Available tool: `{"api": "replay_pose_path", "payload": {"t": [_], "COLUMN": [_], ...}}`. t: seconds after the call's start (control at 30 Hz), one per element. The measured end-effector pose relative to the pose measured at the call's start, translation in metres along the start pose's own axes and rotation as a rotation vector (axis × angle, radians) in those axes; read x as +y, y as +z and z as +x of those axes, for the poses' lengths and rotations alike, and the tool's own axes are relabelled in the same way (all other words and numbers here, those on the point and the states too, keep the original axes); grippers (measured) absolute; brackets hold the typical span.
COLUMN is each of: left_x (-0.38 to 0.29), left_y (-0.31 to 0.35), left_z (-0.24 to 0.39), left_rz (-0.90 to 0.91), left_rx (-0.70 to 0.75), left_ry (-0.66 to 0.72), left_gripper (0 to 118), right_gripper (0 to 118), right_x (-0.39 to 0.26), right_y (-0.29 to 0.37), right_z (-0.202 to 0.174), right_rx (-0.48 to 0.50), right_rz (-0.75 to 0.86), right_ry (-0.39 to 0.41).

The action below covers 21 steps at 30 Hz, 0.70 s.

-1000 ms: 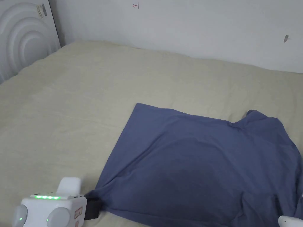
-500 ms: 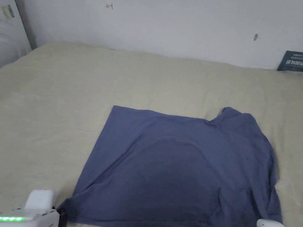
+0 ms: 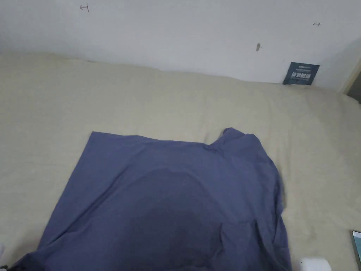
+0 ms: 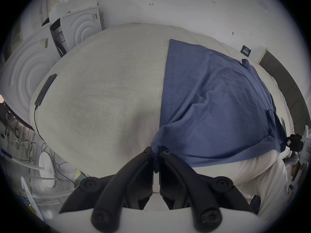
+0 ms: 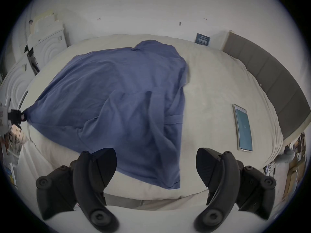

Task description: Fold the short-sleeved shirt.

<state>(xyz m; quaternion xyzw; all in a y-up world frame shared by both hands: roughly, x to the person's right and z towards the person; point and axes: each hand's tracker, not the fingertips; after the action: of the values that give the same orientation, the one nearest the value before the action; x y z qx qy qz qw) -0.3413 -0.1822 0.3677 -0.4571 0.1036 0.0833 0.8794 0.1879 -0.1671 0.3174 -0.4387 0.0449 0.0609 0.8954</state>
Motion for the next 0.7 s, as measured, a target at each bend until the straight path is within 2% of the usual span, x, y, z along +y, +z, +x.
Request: {"api": "replay_pose_path", "payload": {"t": [0.1,0.33,0.37,0.4,0.43,0.47,0.5,0.53,0.6,0.7], "left_x": [0.002,0.001,-0.001,-0.004,0.001,0.001,0.001,0.002,0.001,-0.008], "left_y": [0.001,-0.003,-0.003,-0.003,-0.010,-0.012,-0.013,-0.015,-0.002,0.006], "left_z": [0.002,0.003,0.006,0.011,0.003,0.005,0.008,0.015,0.018,0.031], "left_rz": [-0.008,-0.021,-0.022,-0.025,-0.028,-0.028,-0.028,-0.030,-0.033,-0.032], "left_rx": [-0.001,-0.002,0.000,0.000,0.002,0.001,-0.003,-0.003,0.003,0.006], "left_ry": [0.000,0.010,0.012,0.013,0.016,0.020,0.023,0.026,0.023,0.031], "left_gripper": [4,4,4,4,4,4,4,4,4,4], "right_gripper": [104,101,90,68,42,28,25,21,11,8], "right_x": [0.001,0.003,0.003,0.003,0.003,0.002,0.002,0.003,0.005,0.003], "right_y": [-0.012,-0.032,-0.034,-0.036,-0.037,-0.036,-0.035,-0.031,-0.024,-0.027], "right_z": [0.013,0.012,0.013,0.015,0.015,0.015,0.014,0.010,0.000,0.009], "right_rx": [0.018,-0.020,-0.018,-0.010,-0.016,-0.004,0.033,0.013,-0.014,-0.023], "right_rz": [-0.025,-0.078,-0.084,-0.094,-0.095,-0.082,-0.085,-0.086,-0.059,-0.045], "right_ry": [-0.068,-0.027,-0.034,-0.056,-0.086,-0.120,-0.140,-0.130,-0.041,0.004]}}
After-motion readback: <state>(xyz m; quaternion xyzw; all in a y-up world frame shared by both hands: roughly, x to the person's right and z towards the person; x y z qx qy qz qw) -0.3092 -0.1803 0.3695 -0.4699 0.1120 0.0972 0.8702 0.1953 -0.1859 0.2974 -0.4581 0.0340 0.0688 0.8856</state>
